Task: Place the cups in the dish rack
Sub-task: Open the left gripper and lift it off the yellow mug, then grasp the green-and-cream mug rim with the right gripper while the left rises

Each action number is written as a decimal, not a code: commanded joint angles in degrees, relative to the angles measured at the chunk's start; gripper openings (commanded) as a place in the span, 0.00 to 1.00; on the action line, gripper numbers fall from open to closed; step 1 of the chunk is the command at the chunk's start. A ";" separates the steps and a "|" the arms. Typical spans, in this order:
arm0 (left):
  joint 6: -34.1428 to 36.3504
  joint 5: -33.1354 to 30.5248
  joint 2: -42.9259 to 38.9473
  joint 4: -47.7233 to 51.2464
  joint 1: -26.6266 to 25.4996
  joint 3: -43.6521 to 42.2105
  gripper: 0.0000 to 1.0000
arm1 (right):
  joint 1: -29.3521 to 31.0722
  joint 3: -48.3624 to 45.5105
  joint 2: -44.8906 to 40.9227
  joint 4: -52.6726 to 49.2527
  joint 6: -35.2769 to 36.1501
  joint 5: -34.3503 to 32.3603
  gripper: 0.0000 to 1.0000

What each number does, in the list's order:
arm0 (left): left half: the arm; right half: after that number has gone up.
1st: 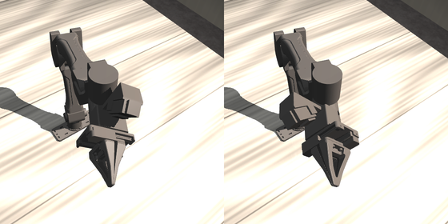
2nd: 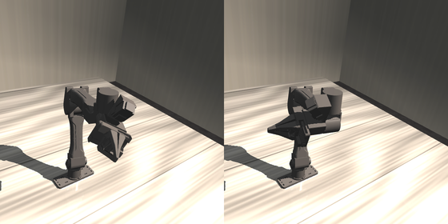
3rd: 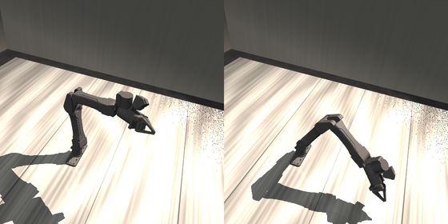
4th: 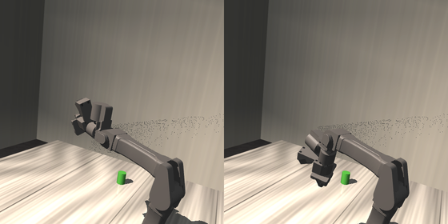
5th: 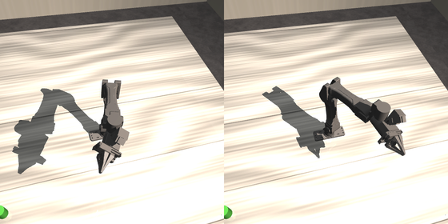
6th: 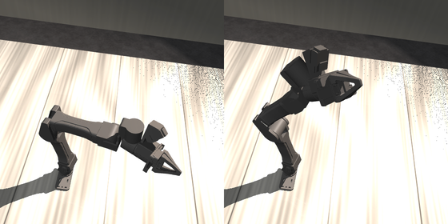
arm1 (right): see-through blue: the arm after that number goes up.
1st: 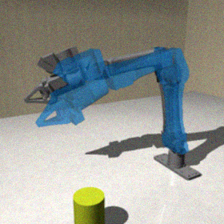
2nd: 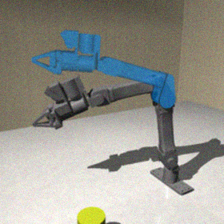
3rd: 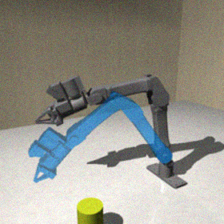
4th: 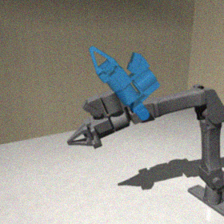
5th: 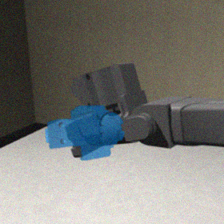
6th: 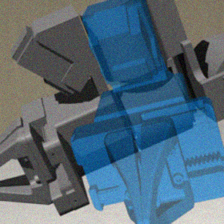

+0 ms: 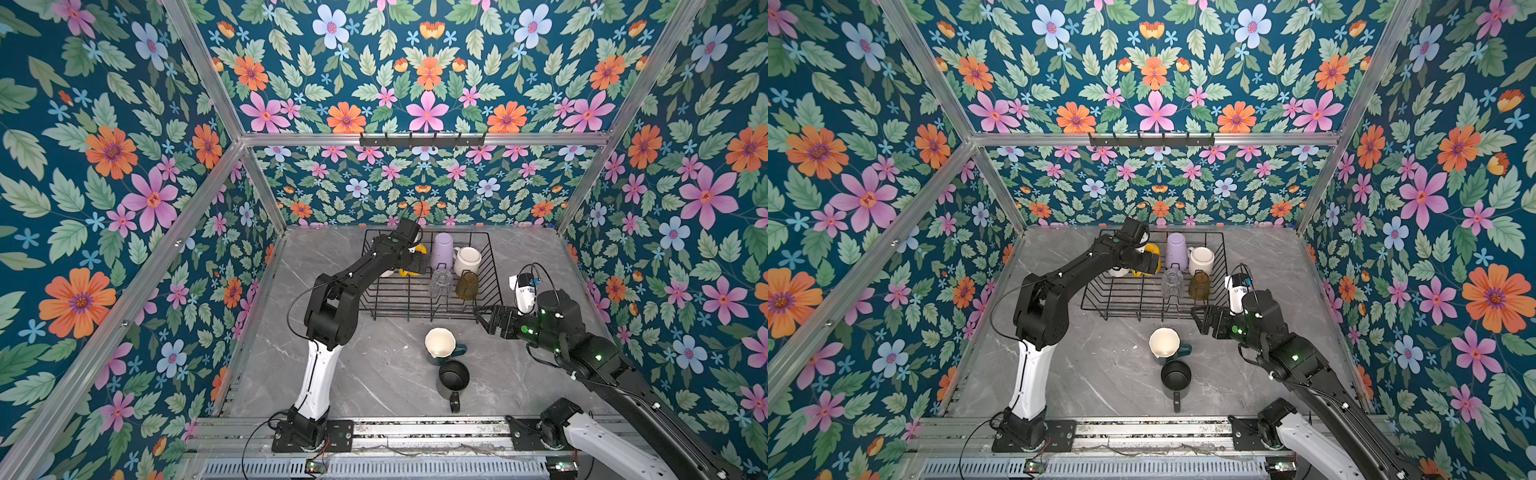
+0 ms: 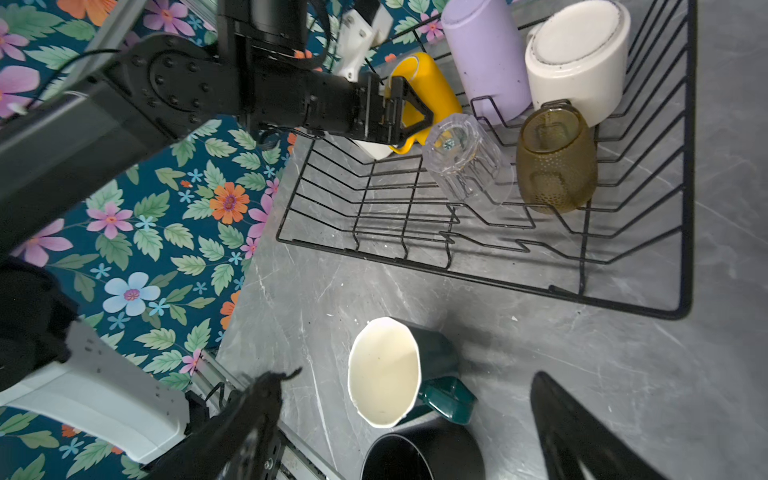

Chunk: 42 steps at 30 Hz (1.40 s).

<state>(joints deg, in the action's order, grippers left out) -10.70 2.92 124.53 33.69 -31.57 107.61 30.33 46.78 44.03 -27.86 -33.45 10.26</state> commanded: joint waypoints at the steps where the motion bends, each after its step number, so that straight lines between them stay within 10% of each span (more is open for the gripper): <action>1: -0.70 0.06 -2.06 -2.95 0.11 -1.46 0.97 | 0.14 0.97 1.40 -2.35 1.78 -1.06 0.90; 42: -4.26 -13.78 -63.72 -47.82 0.20 -59.90 1.00 | 16.39 11.84 33.80 -10.42 9.81 -10.14 0.56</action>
<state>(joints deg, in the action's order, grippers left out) -14.31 -7.92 63.07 -10.44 -31.48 49.54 46.41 58.26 76.58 -39.03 -23.88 1.19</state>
